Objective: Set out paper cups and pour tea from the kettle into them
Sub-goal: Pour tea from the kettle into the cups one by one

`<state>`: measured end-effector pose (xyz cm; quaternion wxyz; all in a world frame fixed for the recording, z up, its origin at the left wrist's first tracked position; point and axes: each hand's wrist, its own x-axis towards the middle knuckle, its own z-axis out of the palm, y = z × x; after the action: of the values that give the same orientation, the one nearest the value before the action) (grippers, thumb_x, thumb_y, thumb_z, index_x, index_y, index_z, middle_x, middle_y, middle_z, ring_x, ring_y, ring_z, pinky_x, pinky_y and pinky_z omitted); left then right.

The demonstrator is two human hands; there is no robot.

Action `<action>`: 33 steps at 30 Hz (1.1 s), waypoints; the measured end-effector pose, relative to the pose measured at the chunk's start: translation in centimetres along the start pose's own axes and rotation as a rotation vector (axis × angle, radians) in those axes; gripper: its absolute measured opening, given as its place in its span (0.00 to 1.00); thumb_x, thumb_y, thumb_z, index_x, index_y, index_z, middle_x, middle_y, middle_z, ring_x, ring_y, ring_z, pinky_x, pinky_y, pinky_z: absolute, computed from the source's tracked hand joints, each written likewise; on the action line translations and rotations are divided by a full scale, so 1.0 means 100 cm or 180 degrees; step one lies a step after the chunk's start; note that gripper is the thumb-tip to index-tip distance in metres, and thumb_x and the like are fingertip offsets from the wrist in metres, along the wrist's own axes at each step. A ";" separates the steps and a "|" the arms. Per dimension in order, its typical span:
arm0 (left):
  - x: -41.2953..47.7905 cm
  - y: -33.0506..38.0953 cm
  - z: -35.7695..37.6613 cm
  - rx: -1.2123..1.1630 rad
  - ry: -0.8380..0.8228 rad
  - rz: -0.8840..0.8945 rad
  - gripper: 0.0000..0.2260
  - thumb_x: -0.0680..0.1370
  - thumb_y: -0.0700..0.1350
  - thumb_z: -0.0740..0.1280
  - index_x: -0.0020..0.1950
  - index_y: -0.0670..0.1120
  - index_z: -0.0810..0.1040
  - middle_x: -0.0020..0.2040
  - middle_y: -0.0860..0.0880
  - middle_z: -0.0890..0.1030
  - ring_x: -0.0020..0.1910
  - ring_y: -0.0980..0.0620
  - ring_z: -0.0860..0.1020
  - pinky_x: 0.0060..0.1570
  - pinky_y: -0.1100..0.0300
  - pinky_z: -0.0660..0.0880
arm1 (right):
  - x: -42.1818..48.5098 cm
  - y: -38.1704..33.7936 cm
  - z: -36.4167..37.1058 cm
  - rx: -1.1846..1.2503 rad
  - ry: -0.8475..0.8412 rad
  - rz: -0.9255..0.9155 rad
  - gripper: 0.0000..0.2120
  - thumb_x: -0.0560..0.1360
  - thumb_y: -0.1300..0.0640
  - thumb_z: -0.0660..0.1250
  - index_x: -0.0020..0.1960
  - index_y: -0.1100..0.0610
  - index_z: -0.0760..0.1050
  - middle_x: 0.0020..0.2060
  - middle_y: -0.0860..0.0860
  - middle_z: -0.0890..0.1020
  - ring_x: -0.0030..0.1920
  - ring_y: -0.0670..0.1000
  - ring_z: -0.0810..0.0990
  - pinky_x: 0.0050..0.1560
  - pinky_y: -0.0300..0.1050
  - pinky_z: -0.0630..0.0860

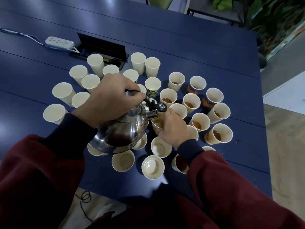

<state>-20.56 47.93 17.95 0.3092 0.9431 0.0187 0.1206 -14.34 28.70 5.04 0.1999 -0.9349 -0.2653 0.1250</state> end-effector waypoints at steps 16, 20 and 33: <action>0.000 -0.008 0.000 0.0137 0.0102 0.0179 0.14 0.74 0.49 0.66 0.37 0.40 0.83 0.32 0.42 0.81 0.34 0.41 0.77 0.36 0.47 0.73 | 0.005 0.010 0.013 -0.0132 -0.0067 -0.0079 0.26 0.69 0.52 0.75 0.62 0.55 0.69 0.58 0.52 0.75 0.54 0.57 0.79 0.46 0.50 0.75; -0.004 -0.007 0.001 0.0067 0.0112 0.0127 0.14 0.74 0.49 0.67 0.36 0.40 0.83 0.30 0.43 0.80 0.33 0.42 0.76 0.37 0.49 0.70 | 0.005 0.012 0.011 -0.0080 -0.0097 -0.0014 0.33 0.68 0.45 0.77 0.67 0.54 0.68 0.63 0.51 0.74 0.59 0.56 0.78 0.52 0.51 0.75; -0.028 -0.005 -0.012 -0.0600 0.0109 -0.0342 0.09 0.74 0.50 0.69 0.42 0.47 0.87 0.30 0.54 0.82 0.31 0.58 0.76 0.34 0.62 0.71 | -0.040 0.028 -0.012 0.0216 0.0092 0.0007 0.32 0.69 0.49 0.76 0.69 0.56 0.70 0.64 0.52 0.76 0.61 0.55 0.78 0.60 0.55 0.76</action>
<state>-23.50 48.70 18.03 0.4022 0.9053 0.0631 0.1212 -15.99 23.97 5.43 0.2352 -0.9295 -0.2570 0.1207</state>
